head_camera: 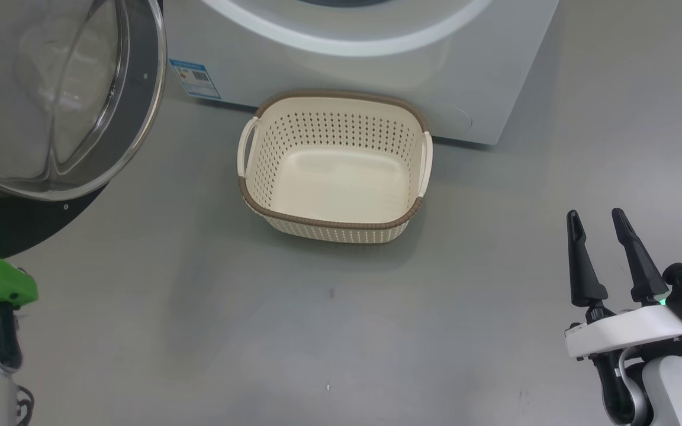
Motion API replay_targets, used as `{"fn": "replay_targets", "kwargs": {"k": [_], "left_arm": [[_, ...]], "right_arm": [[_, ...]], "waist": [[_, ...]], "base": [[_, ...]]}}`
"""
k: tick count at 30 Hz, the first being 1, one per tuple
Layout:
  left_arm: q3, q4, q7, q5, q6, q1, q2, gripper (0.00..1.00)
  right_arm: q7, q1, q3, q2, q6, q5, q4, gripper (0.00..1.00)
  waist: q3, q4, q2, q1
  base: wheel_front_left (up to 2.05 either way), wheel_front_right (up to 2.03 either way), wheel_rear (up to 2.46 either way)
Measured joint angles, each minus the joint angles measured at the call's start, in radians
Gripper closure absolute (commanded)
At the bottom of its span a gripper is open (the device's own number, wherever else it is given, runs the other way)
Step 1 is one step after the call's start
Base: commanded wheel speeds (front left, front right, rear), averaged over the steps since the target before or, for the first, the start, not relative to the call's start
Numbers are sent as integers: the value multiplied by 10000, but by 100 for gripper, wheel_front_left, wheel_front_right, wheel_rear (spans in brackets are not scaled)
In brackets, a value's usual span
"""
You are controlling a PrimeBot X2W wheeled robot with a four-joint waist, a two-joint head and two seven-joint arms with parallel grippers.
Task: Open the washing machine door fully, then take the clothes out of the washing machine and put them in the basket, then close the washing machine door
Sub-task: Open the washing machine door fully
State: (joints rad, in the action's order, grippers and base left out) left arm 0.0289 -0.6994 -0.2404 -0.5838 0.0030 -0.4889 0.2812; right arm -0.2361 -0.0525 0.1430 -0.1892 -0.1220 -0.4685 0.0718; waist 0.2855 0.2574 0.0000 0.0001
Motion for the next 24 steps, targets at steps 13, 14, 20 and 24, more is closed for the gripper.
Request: {"fn": "replay_targets", "kwargs": {"k": [13, 14, 20, 24], "left_arm": [[-788, 453, -84, 485, -529, 879, -539, 100], [-819, 537, -84, 483, -537, 917, -639, 100], [-1118, 1060, -86, 491, -721, 1275, -1016, 100], [-1285, 1473, -86, 499, -803, 1528, -1166, 100]], "right_arm": [[-79, 230, -27, 372, 0, -263, 328, 0], [-84, 281, -46, 387, 0, -274, 374, 0], [-88, 455, -77, 410, 0, -297, 418, 0], [-105, 468, -65, 408, 0, -226, 395, 0]], "waist": [[-1222, -538, 0, 0], [-1310, -598, 0, 0], [-1778, -998, 0, 0], [-2004, -1285, 0, 0]], "base": [[0, 0, 0], [0, 0, 0], [0, 0, 0], [0, 0, 0]]}}
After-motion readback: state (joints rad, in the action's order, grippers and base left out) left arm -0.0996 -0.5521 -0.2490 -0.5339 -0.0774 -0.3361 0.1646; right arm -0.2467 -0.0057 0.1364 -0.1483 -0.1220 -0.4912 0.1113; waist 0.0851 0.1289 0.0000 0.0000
